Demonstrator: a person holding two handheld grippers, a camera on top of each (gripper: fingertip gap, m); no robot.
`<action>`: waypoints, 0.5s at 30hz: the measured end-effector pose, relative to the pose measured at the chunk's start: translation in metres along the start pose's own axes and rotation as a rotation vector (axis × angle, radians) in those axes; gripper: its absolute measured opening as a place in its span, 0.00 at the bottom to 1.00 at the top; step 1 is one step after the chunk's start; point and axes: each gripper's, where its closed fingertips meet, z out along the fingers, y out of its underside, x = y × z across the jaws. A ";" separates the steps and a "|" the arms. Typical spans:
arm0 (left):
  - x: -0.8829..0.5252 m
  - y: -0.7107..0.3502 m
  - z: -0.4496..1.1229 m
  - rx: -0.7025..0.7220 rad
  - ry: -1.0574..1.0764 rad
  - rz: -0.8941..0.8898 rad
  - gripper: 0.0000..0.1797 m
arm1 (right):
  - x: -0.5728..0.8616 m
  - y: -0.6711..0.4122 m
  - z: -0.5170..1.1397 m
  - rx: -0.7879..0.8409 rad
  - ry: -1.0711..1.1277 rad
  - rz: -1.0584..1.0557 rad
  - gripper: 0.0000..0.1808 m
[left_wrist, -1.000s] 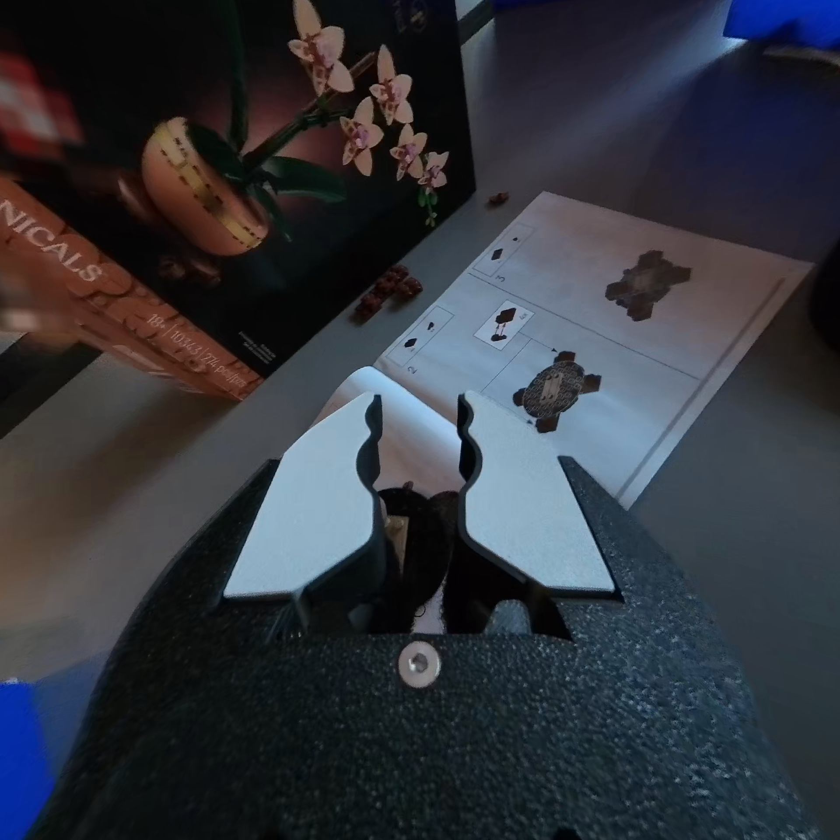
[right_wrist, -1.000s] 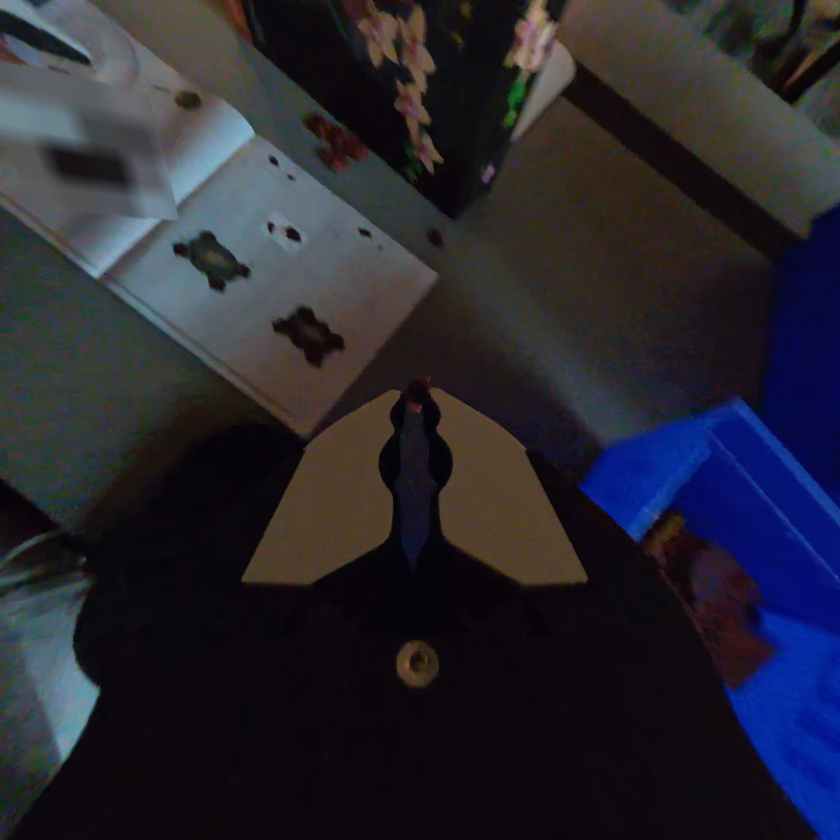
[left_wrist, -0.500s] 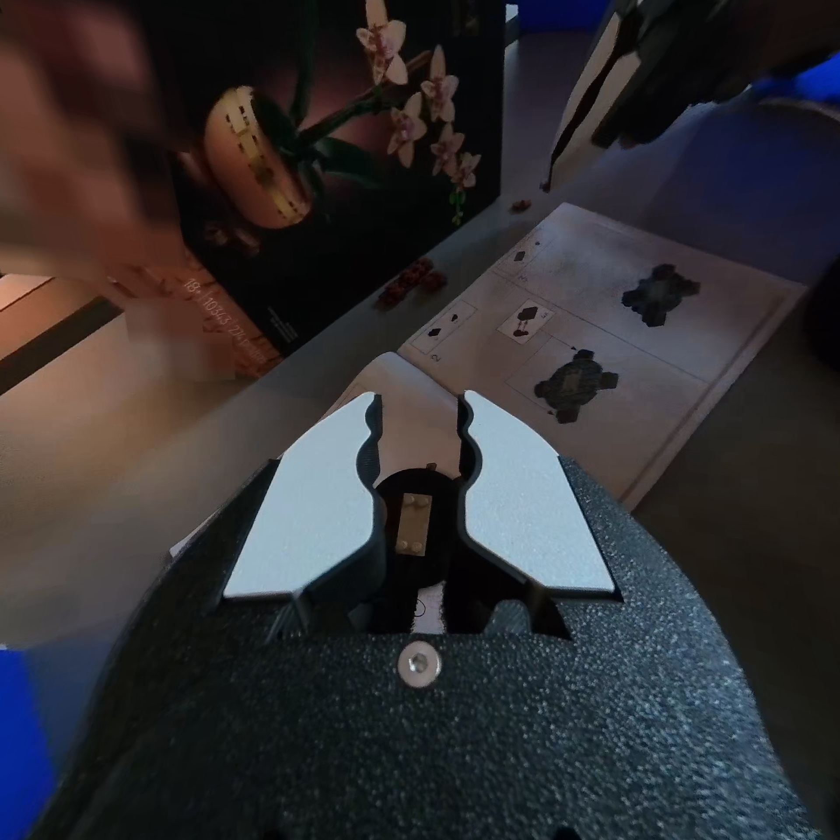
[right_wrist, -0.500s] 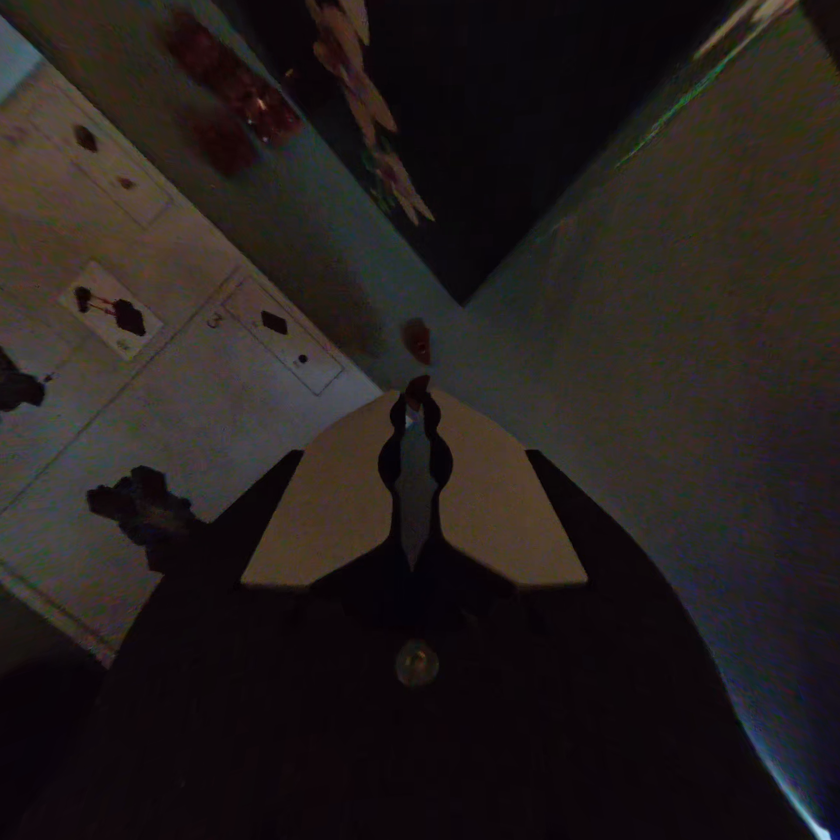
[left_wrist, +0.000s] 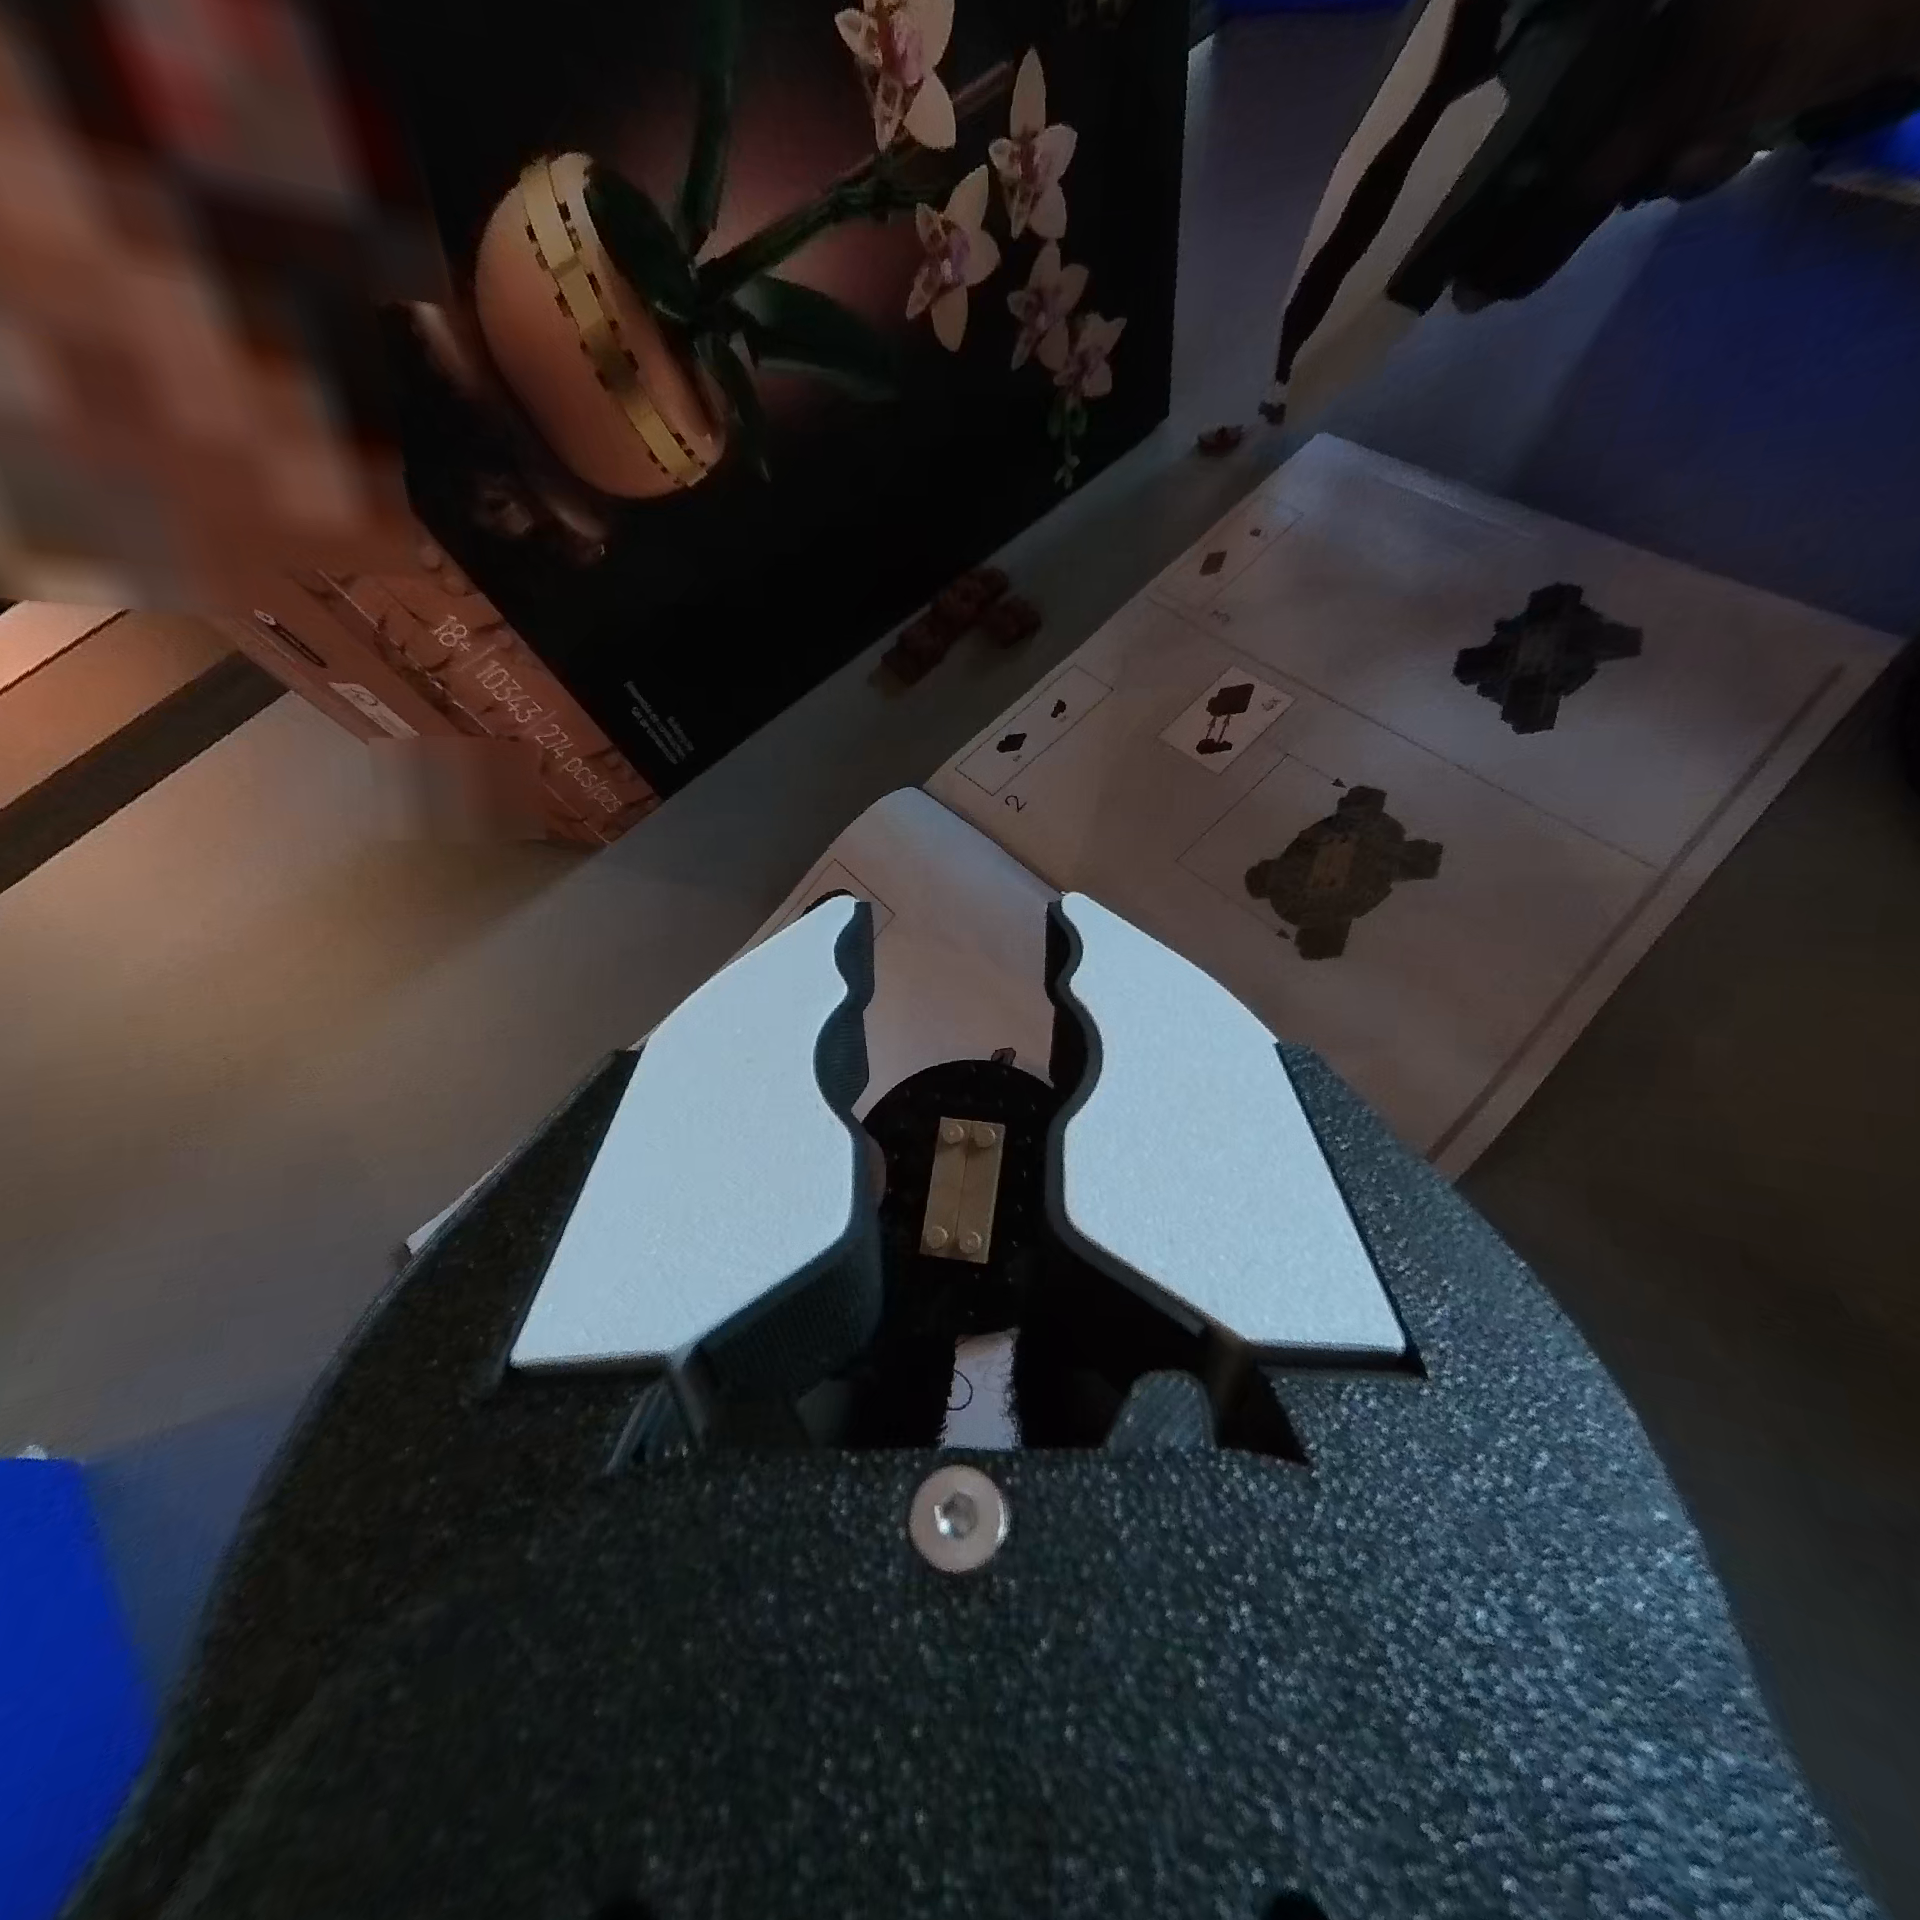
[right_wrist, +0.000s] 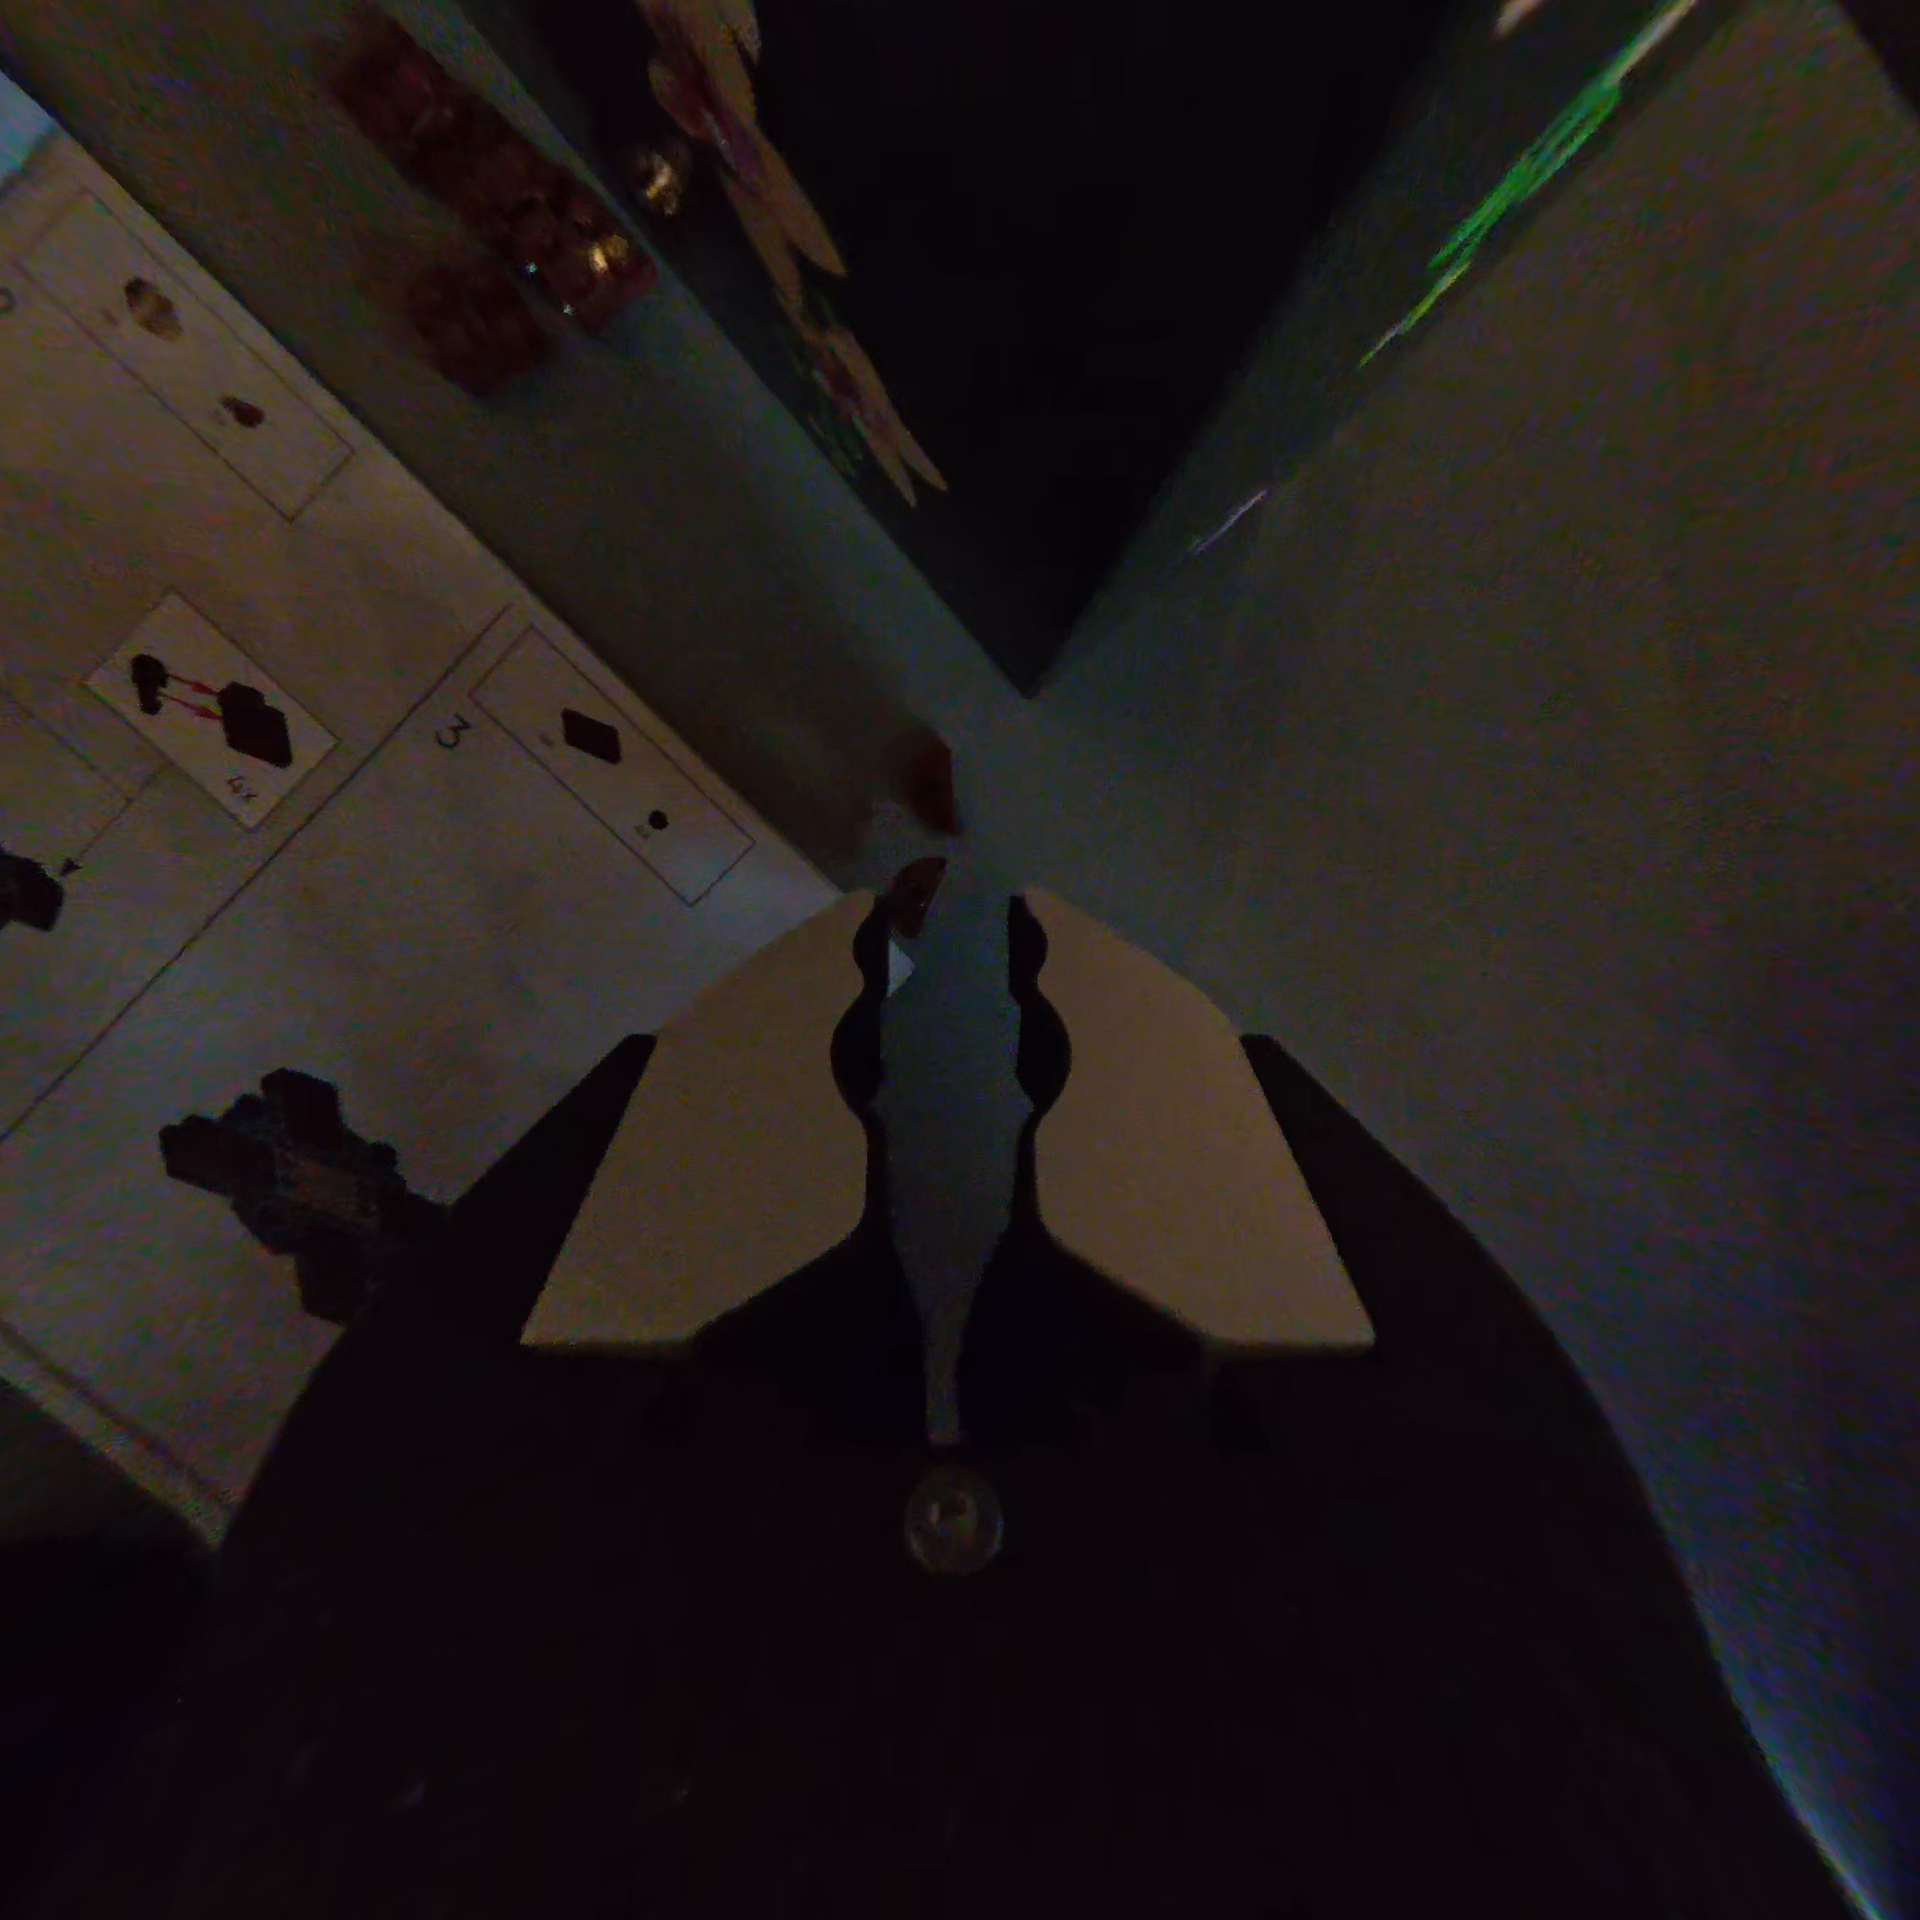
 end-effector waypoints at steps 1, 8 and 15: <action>0.000 -0.001 0.000 -0.001 0.000 0.000 0.17 | 0.001 0.000 -0.002 0.005 0.009 0.003 0.12; 0.003 -0.006 -0.003 0.003 -0.005 0.010 0.17 | 0.004 0.002 0.005 -0.005 0.003 -0.002 0.07; 0.002 0.000 -0.008 -0.001 -0.023 -0.003 0.17 | 0.003 -0.001 0.004 0.051 -0.040 0.023 0.16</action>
